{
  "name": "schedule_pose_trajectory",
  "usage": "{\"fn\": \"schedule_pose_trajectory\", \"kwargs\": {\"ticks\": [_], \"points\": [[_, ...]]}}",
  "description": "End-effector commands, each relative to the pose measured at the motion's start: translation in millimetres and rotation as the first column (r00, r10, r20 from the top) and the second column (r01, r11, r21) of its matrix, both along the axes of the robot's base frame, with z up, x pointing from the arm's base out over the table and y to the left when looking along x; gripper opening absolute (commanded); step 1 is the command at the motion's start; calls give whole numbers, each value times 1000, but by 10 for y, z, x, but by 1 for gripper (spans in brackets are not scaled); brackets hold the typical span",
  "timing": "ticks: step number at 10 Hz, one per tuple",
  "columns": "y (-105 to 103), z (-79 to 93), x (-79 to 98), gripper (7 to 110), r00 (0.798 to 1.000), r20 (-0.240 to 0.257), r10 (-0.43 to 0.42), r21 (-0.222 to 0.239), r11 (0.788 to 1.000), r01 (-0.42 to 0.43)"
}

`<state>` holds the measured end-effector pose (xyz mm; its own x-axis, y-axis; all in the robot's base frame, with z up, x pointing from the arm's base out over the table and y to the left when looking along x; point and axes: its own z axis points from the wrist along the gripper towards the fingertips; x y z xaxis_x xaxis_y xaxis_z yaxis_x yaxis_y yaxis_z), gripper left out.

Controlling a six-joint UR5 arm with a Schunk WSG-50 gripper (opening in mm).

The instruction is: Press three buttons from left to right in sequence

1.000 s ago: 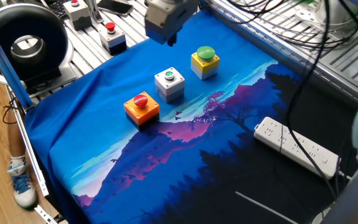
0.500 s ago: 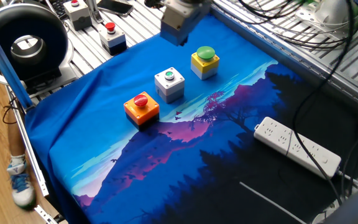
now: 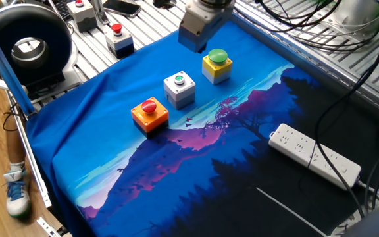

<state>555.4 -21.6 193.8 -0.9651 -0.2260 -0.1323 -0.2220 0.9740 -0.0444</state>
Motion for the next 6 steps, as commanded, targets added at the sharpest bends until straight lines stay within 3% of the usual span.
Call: {"fn": "schedule_pose_trajectory", "kwargs": {"ticks": [1,6], "points": [[-8,14,-93,7,1000,-27,-1,5,1000,1],[14,92,-101,7,999,-43,-1,-6,1000,1]]}}
